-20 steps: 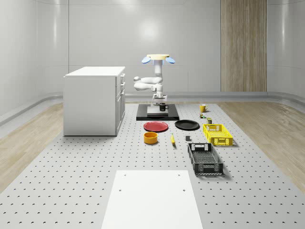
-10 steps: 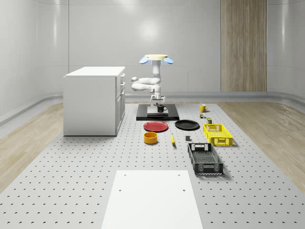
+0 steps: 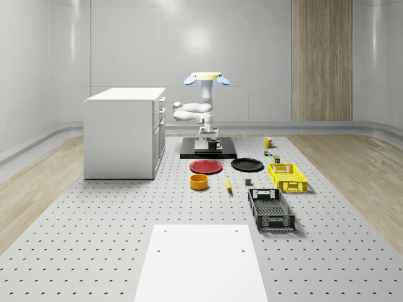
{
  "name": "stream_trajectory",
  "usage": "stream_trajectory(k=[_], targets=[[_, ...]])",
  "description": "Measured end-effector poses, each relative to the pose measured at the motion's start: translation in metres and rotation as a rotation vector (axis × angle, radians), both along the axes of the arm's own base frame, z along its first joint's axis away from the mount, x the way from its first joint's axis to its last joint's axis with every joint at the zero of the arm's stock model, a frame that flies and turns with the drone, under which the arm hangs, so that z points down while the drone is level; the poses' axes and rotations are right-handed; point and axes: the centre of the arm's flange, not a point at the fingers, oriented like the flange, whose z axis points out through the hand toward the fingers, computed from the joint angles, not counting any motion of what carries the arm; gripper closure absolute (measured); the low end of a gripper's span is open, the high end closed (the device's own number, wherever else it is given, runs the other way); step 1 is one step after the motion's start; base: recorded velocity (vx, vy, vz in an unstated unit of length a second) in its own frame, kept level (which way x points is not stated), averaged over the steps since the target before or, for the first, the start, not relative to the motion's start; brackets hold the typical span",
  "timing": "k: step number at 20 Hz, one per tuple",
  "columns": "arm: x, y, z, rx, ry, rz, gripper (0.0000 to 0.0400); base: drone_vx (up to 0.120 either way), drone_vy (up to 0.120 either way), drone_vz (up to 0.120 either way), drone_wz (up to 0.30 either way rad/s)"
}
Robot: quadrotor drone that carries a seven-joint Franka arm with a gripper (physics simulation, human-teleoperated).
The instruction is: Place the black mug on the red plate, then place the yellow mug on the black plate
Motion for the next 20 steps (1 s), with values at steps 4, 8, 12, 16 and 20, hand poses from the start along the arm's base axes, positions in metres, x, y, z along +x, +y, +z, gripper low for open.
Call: stream_trajectory(k=[4,8,12,16,20], targets=[[0.000,0.000,0.000,0.000,0.000,0.000,0.0290,0.120,0.000,0.000,0.000],[0.000,0.000,0.000,0.000,0.000,0.000,0.0290,0.090,0.000,0.000,0.000],[0.000,0.000,0.000,0.000,0.000,0.000,0.0290,0.090,0.000,0.000,0.000],[0.000,0.004,0.000,0.000,0.000,0.000,0.0290,0.000,0.000,0.000,0.000],[0.000,0.018,0.000,0.000,0.000,0.000,0.0290,0.000,0.000,0.000,0.000]])
